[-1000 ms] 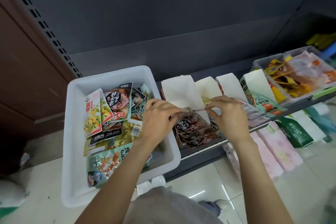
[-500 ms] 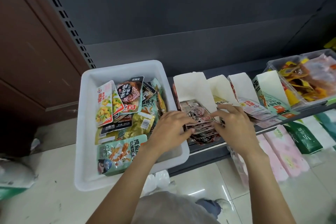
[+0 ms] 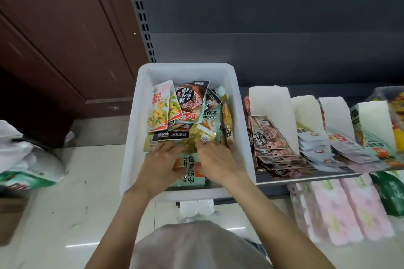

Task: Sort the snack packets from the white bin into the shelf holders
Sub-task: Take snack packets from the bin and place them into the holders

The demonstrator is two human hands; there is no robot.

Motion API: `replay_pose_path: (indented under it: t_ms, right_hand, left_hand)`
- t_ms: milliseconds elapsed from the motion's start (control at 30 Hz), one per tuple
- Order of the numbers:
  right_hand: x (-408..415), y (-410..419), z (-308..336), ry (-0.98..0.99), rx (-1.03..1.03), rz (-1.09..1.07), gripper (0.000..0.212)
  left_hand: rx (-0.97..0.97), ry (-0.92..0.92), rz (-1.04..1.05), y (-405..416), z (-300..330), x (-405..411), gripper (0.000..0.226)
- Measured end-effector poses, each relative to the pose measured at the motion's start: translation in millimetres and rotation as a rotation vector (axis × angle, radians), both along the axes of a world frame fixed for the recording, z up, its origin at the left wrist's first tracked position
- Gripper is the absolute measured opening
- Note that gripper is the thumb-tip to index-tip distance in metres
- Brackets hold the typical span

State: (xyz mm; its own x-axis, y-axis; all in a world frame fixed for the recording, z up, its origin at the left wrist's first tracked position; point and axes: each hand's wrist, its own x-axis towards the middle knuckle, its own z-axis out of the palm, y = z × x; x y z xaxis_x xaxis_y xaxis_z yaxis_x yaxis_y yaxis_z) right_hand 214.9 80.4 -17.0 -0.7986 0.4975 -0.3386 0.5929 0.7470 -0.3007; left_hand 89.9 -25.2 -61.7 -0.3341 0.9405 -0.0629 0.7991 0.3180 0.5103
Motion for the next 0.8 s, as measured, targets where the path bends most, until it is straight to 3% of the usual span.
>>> replay_pose_path:
  t_ms: [133, 267, 400, 600, 700, 800]
  right_hand:
    - [-1, 5, -4, 0.11, -0.087, -0.125, 0.032]
    - [6, 11, 0, 0.29, -0.084, -0.204, 0.016]
    - [15, 29, 22, 0.661, -0.342, -0.423, 0.005]
    - [43, 45, 52, 0.799, -0.723, -0.556, 0.004]
    - [67, 52, 66, 0.969, -0.778, -0.709, 0.009]
    - [112, 66, 80, 1.101, -0.722, -0.78, 0.01]
  left_hand:
    - [0.015, -0.019, 0.043, 1, -2, 4, 0.05]
    - [0.097, -0.079, 0.121, 9, 10, 8, 0.037]
    - [0.142, -0.534, 0.246, 22, 44, 8, 0.012]
    - [0.318, -1.004, 0.364, 46, 86, 28, 0.015]
    - [0.312, -1.028, 0.24, 66, 105, 48, 0.01]
    - [0.332, -0.909, 0.055, 97, 123, 81, 0.011]
